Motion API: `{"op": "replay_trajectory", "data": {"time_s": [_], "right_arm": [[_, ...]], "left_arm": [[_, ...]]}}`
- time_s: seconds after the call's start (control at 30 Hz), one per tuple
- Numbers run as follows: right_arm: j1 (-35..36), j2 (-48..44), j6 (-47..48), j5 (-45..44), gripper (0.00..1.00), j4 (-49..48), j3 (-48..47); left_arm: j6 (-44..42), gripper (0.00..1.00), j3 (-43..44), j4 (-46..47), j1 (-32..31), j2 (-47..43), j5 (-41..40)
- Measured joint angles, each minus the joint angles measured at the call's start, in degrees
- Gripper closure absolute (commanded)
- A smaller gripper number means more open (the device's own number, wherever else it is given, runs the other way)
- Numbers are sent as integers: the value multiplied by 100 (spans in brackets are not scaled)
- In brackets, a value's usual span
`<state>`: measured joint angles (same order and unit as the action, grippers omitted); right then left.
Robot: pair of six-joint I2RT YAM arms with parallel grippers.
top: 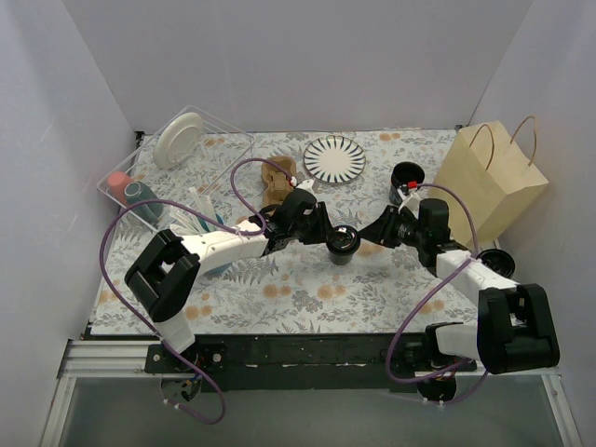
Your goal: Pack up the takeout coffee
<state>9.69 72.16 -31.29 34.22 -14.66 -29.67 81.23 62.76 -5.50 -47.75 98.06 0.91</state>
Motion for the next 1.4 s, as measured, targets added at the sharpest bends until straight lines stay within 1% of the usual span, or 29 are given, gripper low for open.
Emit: {"op": "replay_trajectory", "data": {"time_s": [0.37,0.47,0.6,0.7,0.8,0.83,0.97,1.07,1.1,1.17,1.2,1.4], "right_arm": [[-48,-17,-271,-129,73,-1733,1049],[17,-197,-273,-293,73,-1873,1172],[289,-584,-44,-702,73,-1368,1040],[326,-623,57,-748,72,-990,841],[350,-621,144,-726,66,-505,573],[352,-621,166,-715,62,-332,481],[352,-621,240,-704,57,431,116],[358,-634,315,-695,56,839,-175],[382,-662,341,-680,56,942,-262],[413,-752,400,-662,56,1115,-380],[426,-807,439,-660,56,1191,-435],[444,-946,634,-708,52,1698,-741]], "left_arm": [[118,73,-205,334,-17,-28,15],[133,73,-240,391,-24,-42,17],[138,73,-278,428,-24,-66,20],[153,73,-275,426,-22,-68,13],[155,71,-236,356,-22,-72,0],[153,71,-195,273,-22,-70,-15],[153,67,-13,-55,-22,-52,-76],[105,59,236,-437,-22,-9,-162],[76,54,321,-575,-24,9,-186],[7,50,490,-876,-26,39,-225],[-28,45,566,-1025,-26,57,-247],[-236,33,1071,-1788,-28,214,-302]]}}
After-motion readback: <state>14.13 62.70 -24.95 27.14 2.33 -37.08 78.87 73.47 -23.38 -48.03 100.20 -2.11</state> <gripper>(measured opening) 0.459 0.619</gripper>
